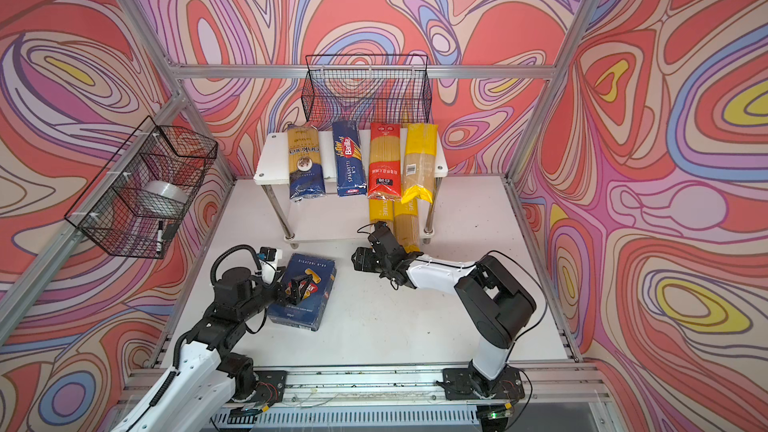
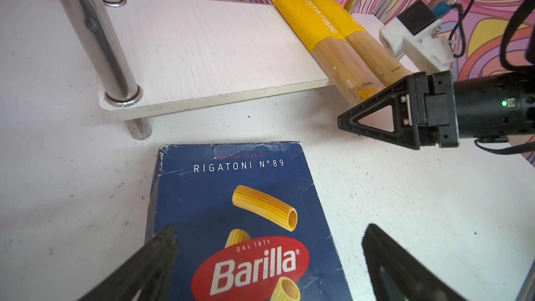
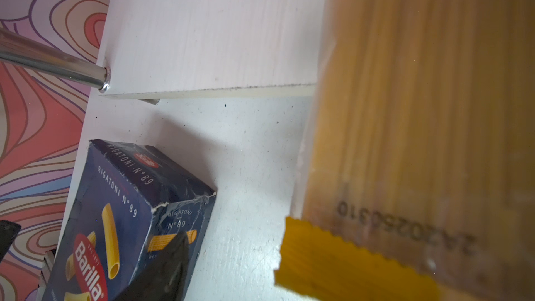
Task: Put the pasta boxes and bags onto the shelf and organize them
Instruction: 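Open the right gripper and draw it back from the leaning bags, then move the right gripper toward the blue rigatoni box beside the left gripper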
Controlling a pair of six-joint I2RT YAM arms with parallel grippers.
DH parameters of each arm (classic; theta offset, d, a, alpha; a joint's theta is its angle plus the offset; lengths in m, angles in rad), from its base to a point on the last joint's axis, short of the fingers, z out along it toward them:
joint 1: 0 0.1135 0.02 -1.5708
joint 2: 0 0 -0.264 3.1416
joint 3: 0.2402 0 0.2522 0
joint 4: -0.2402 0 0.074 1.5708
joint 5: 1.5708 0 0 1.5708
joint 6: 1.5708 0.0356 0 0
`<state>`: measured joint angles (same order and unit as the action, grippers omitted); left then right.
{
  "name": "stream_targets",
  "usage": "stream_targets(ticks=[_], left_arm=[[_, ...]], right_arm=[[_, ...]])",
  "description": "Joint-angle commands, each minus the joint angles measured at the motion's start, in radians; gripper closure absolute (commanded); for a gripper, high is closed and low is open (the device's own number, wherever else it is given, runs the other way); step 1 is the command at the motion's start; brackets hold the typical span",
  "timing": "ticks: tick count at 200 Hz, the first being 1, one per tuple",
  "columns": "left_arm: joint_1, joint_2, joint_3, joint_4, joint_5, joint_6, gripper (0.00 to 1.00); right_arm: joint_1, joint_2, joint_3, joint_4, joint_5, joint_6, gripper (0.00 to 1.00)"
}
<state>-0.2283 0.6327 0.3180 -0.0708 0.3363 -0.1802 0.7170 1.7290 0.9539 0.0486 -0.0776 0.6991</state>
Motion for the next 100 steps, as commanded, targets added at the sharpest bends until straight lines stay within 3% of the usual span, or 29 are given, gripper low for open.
stream_targets(ticks=[1, 53, 84, 100], left_arm=[[-0.003, 0.004, 0.015, 0.014, -0.012, -0.004, 0.00], [-0.002, 0.021, 0.021, 0.013, -0.050, -0.019, 0.00], [-0.002, 0.064, 0.047, -0.037, -0.127, -0.076, 0.00], [-0.002, 0.091, 0.080, -0.124, -0.160, -0.154, 0.00]], right_arm=[[-0.001, -0.031, 0.015, -0.001, 0.000, -0.031, 0.20], [0.031, -0.055, 0.073, -0.059, -0.117, -0.087, 0.19], [0.117, -0.115, 0.169, -0.275, 0.033, -0.116, 0.18], [0.140, -0.160, 0.159, -0.273, 0.015, -0.108, 0.17]])
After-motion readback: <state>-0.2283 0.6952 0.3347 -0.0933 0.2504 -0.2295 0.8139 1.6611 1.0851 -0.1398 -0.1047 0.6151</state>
